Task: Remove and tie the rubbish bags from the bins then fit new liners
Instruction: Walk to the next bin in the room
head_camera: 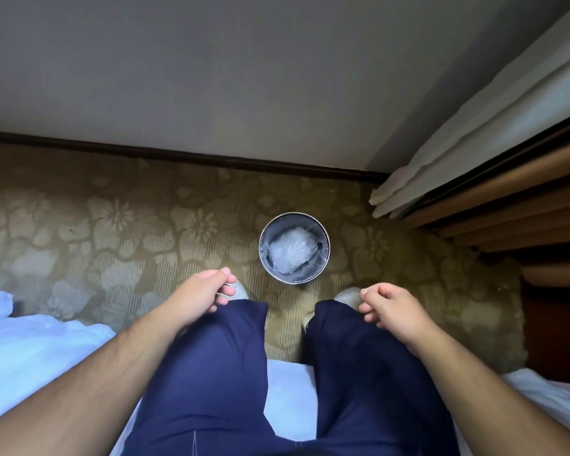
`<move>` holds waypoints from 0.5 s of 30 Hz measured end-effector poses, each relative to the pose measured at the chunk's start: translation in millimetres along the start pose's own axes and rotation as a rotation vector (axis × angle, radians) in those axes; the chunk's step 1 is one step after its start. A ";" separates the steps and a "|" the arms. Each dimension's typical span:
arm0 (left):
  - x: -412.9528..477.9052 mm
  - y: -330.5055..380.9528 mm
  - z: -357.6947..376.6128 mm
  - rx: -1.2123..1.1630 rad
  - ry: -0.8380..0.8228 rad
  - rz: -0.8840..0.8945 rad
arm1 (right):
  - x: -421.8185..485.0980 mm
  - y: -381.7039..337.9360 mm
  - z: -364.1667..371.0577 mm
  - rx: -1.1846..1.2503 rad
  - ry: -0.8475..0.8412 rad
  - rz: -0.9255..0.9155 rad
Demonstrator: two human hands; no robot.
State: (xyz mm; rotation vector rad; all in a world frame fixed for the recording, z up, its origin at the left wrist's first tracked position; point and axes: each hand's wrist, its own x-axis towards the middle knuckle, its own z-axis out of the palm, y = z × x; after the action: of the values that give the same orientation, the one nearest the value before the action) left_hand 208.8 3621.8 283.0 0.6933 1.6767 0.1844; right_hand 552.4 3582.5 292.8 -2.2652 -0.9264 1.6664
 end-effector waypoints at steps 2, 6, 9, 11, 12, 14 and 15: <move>15.9 -25.0 9.6 -0.014 0.004 0.026 | 13.0 16.6 13.3 -0.009 0.010 -0.033; 38.1 -72.1 28.5 -0.034 0.016 0.117 | 32.5 59.5 39.4 0.014 0.034 -0.102; 43.6 -100.7 35.4 -0.043 0.025 0.204 | 35.5 86.1 54.7 0.050 0.069 -0.168; 39.6 -112.7 36.6 -0.088 0.036 0.262 | 29.8 95.5 61.5 0.097 0.103 -0.221; 34.8 -115.4 37.5 -0.118 0.042 0.288 | 24.1 97.9 63.6 0.118 0.123 -0.248; 20.3 -116.1 39.5 -0.152 0.049 0.328 | 7.9 100.3 65.3 0.132 0.165 -0.299; 12.4 -114.5 40.5 -0.150 0.056 0.343 | -1.3 100.4 65.6 0.128 0.184 -0.324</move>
State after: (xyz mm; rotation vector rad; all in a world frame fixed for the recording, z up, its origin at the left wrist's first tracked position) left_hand 207.2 3525.9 207.5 0.8649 1.5686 0.5714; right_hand 530.0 3488.6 221.6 -2.0163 -1.0432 1.3178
